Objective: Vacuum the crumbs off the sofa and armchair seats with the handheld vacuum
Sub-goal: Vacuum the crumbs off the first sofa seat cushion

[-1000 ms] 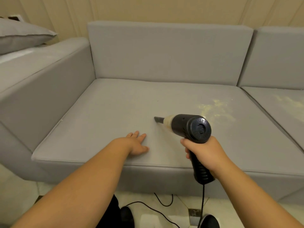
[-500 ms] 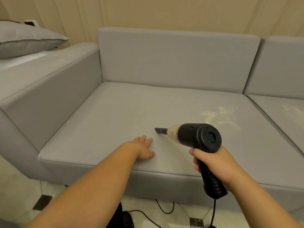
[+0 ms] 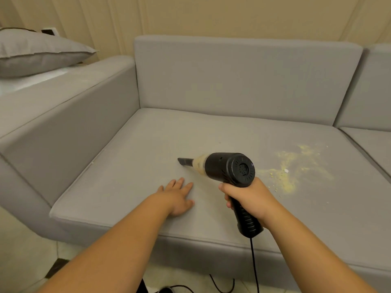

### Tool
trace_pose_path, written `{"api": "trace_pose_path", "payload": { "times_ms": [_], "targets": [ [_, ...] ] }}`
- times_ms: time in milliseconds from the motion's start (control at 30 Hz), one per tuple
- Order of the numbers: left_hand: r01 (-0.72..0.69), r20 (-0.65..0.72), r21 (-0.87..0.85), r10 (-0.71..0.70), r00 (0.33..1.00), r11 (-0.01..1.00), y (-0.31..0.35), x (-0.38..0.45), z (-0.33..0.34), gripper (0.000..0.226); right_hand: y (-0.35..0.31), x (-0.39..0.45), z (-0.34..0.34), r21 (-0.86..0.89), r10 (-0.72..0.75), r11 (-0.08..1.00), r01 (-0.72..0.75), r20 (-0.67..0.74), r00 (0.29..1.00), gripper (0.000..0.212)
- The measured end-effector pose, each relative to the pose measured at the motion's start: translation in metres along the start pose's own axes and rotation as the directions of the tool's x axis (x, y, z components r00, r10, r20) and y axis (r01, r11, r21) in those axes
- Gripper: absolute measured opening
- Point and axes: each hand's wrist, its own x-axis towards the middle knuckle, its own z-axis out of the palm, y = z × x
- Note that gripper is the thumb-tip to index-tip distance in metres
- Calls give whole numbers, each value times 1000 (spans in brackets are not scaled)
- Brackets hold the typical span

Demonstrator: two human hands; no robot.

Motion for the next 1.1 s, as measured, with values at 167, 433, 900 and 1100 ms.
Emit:
{"api": "trace_pose_path", "payload": {
  "times_ms": [167,433,900,1100],
  "targets": [
    [-13,-9,-29,13,1000,1000,0,7,-4,72,1,11,4,8,12,1000,-11,-152,988,19],
    [-55,-10,-36,55,998,998,19,7,-4,71,1,-5,-10,-19,39,999,-45,-243,969,16],
    [-355,-91,67,360,928,932,161,37,-17,72,27,-46,-176,231,187,972,-38,-669,719,15],
    [-332,-124,48,335,934,942,191,76,-23,70,43,6,-255,234,195,972,-16,-764,615,11]
  ]
}}
